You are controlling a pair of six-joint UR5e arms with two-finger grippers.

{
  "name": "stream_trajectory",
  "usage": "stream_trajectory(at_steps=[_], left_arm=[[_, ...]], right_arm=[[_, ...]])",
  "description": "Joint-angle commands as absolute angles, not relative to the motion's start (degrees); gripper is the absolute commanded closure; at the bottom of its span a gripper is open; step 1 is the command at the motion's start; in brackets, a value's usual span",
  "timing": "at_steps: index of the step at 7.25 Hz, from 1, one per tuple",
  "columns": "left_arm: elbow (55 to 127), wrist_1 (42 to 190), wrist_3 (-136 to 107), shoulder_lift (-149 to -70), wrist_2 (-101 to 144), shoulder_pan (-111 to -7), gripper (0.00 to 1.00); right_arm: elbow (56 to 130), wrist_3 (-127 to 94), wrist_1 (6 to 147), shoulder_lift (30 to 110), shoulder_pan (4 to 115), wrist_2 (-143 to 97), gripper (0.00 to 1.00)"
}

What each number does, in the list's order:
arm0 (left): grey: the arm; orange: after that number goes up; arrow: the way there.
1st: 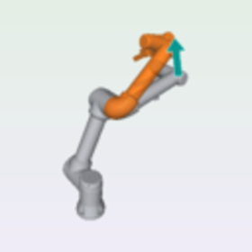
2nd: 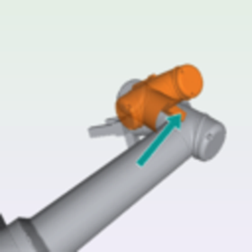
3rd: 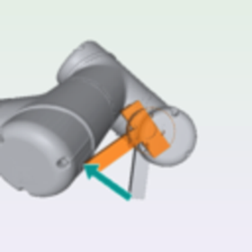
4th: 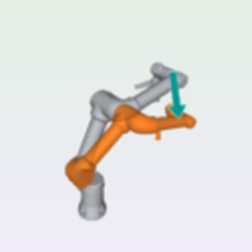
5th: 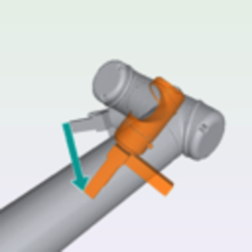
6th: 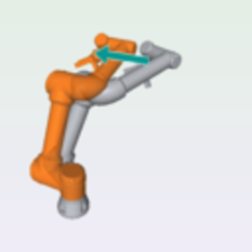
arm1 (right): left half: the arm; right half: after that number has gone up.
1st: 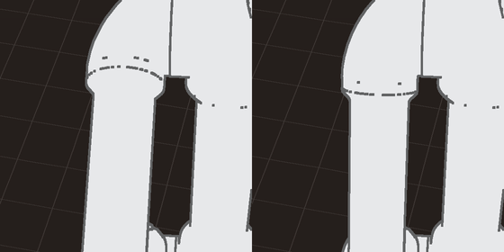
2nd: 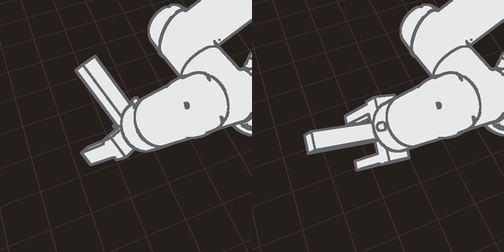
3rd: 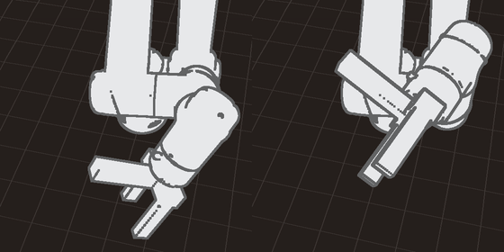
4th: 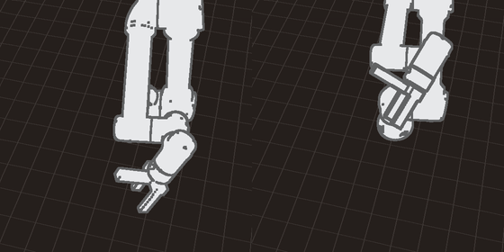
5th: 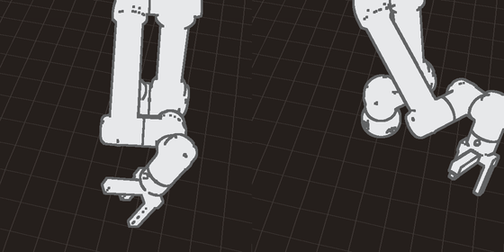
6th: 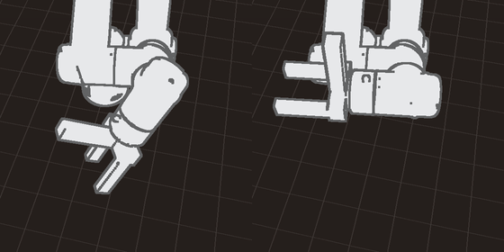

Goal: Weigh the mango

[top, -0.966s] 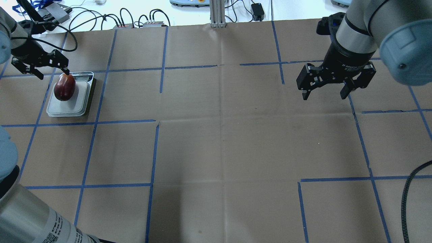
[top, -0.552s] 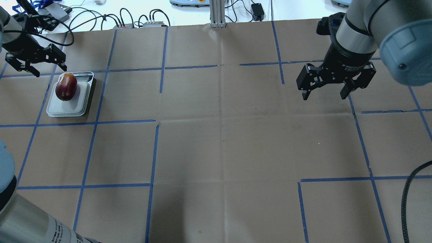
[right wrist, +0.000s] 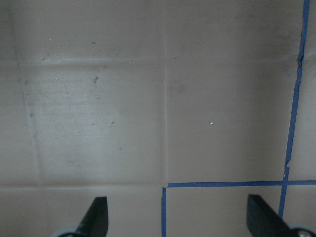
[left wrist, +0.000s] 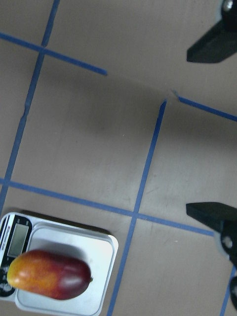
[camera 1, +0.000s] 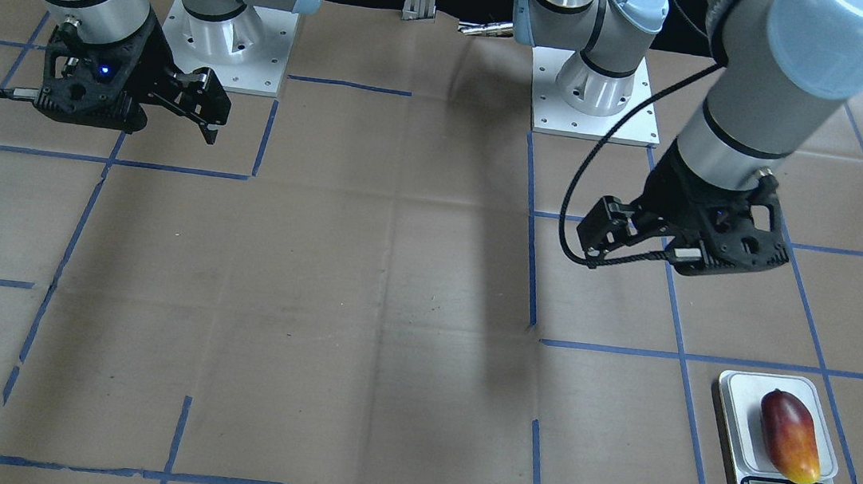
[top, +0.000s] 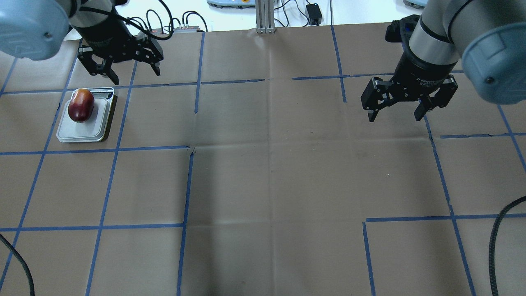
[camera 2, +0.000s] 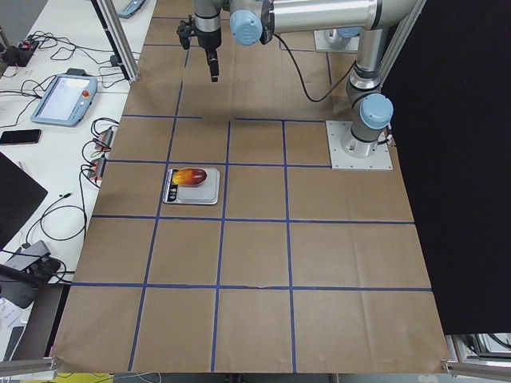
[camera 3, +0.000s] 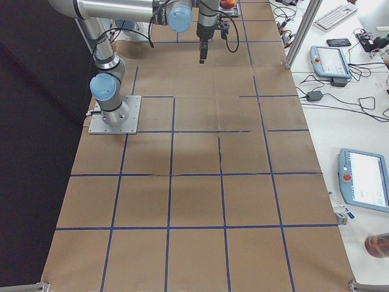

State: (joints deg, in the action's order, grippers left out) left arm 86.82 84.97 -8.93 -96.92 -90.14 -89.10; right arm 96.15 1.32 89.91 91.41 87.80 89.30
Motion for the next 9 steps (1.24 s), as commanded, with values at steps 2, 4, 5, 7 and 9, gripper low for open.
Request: stream_trajectory(at_steps=[2, 4, 5, 7, 9], left_arm=[[94.3, 85.7, -3.5, -88.3, -90.1, -90.3, 0.00], [93.2, 86.9, -1.8, -89.5, -89.8, -89.9, 0.00], [92.0, 88.0, -1.8, -89.9, -89.7, -89.8, 0.00], [91.6, 88.6, -1.8, -90.2, -89.6, -89.8, 0.00], [91.6, 88.5, -1.8, -90.2, -89.6, -89.8, 0.00]], right_arm=[[96.2, 1.3, 89.9, 91.4, 87.8, 89.3, 0.00], [96.2, 1.3, 89.9, 91.4, 87.8, 89.3, 0.00], [96.2, 1.3, 89.9, 91.4, 87.8, 89.3, 0.00], [96.2, 1.3, 89.9, 91.4, 87.8, 89.3, 0.00], [96.2, 1.3, 89.9, 91.4, 87.8, 89.3, 0.00]])
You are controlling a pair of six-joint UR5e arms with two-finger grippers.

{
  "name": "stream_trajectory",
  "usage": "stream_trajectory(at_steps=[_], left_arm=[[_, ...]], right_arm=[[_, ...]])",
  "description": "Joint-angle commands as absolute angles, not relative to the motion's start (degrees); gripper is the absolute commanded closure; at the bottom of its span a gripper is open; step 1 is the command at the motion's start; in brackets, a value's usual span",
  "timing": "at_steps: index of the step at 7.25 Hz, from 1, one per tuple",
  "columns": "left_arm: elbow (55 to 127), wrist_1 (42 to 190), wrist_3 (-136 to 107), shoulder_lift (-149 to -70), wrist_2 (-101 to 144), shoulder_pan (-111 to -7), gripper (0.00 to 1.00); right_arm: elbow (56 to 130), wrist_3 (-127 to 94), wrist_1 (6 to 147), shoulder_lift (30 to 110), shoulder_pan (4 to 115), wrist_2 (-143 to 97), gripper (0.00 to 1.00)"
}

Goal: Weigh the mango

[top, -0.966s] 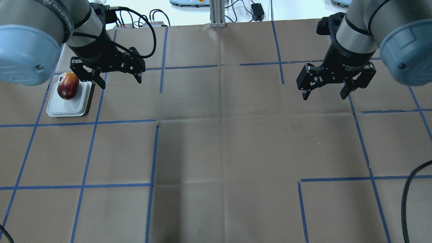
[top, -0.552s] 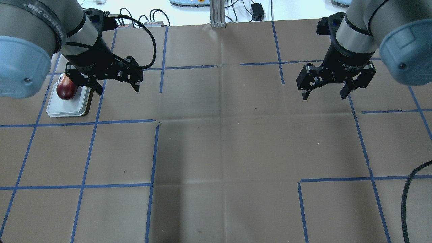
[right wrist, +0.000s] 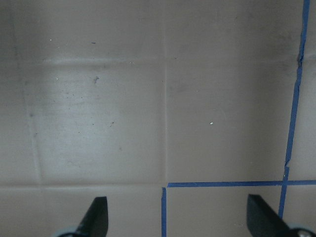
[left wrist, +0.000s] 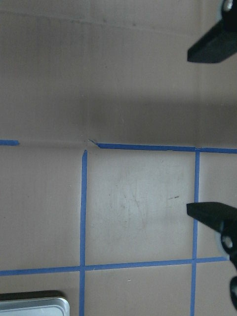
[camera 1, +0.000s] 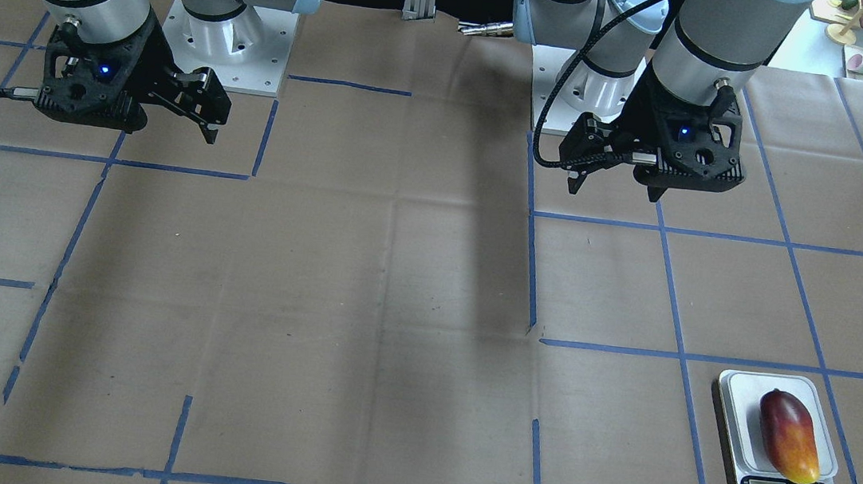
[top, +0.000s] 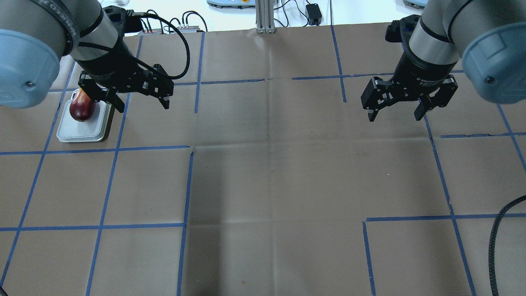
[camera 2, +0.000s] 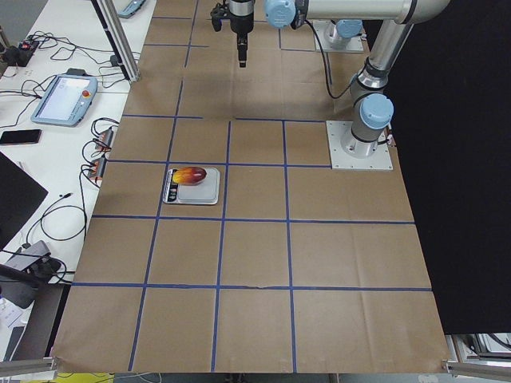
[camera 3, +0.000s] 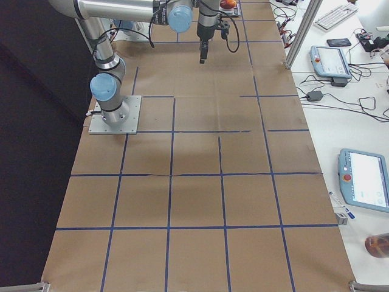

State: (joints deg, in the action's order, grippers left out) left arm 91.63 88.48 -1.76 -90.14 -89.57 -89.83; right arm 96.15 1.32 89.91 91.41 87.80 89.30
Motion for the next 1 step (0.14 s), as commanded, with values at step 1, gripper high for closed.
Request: stream_trajectory(at_steps=[1], left_arm=[[91.6, 88.5, -1.8, -90.2, -89.6, -89.8, 0.00]], right_arm=[[96.2, 1.3, 89.9, 91.4, 87.8, 89.3, 0.00]])
